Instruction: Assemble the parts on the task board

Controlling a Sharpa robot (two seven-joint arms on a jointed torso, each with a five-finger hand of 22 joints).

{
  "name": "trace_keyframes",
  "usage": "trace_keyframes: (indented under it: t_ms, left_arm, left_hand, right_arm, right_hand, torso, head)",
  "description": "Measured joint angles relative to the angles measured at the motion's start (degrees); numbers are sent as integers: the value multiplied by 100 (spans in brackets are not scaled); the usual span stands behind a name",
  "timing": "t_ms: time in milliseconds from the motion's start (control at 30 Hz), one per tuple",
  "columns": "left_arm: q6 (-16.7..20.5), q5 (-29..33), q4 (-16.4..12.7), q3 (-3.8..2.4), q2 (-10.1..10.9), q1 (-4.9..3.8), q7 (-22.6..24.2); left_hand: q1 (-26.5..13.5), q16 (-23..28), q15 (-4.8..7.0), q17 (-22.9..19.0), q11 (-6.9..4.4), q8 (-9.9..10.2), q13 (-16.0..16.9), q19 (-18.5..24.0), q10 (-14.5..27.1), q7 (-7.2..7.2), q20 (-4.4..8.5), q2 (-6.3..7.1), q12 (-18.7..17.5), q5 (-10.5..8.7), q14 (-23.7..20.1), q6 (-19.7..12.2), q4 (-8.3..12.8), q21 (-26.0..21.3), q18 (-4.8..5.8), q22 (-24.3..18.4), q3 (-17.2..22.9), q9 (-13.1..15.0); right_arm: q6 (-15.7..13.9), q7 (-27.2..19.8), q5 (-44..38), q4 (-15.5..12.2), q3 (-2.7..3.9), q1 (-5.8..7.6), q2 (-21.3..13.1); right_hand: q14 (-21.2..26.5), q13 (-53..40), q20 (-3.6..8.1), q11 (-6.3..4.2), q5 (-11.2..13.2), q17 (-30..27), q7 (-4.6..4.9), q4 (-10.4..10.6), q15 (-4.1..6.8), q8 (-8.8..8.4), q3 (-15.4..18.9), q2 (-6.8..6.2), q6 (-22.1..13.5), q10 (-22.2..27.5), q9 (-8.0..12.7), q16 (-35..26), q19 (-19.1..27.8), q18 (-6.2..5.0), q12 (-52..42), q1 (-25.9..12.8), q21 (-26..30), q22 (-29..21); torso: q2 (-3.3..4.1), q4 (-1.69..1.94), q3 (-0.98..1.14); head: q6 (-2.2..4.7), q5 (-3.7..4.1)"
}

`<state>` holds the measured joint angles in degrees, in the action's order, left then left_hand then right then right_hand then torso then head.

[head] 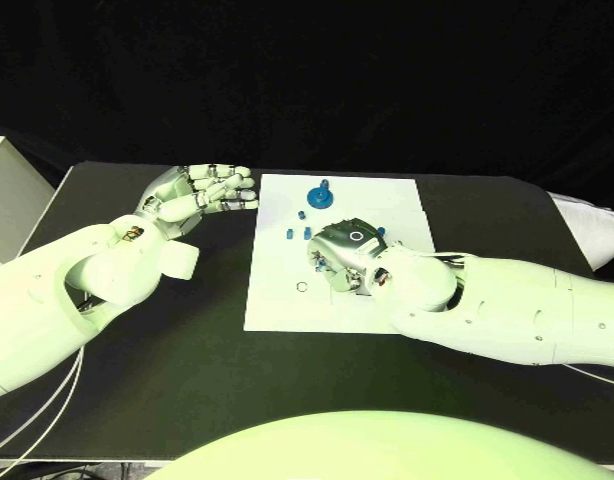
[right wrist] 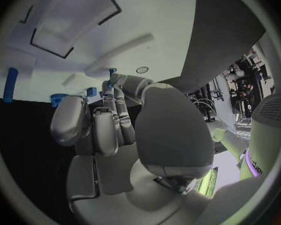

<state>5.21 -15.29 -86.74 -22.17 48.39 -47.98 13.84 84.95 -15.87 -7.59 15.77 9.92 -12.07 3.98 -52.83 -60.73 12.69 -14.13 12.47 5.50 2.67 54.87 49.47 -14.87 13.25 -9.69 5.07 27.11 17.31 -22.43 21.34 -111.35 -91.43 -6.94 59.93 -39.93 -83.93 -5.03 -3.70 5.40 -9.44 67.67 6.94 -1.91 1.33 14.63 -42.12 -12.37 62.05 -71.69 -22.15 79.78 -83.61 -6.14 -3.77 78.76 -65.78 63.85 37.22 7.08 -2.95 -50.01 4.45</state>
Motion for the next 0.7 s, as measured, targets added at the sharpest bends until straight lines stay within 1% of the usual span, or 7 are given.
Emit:
trace_keyframes:
  t_ms: [367,700]
  left_arm:
    - [-8,0,5,0,-2,3,-14]
    - [-16,0,6,0,-3,4,-27]
  left_hand:
    - [0,0,0,0,0,0,0,0,0,0,0,0,0,0,0,0,0,0,-1,-5,0,0]
    - [0,-2,0,-1,0,0,0,0,0,0,0,0,0,0,0,0,0,0,0,-5,0,1]
  right_arm:
    - [-81,1,-29,-17,0,-1,7]
    - [-97,1,-39,33,0,-1,38]
  right_hand:
    - [0,0,0,-1,-23,0,0,11,0,0,-10,0,0,1,-6,0,0,0,0,0,0,9]
    - [0,0,0,-1,-22,0,0,11,0,0,-10,0,0,1,-5,0,0,-1,0,0,0,8]
  torso:
    - [-2,-3,0]
    - [-4,-4,-7]
  head:
    - [0,-14]
    - [0,-13]
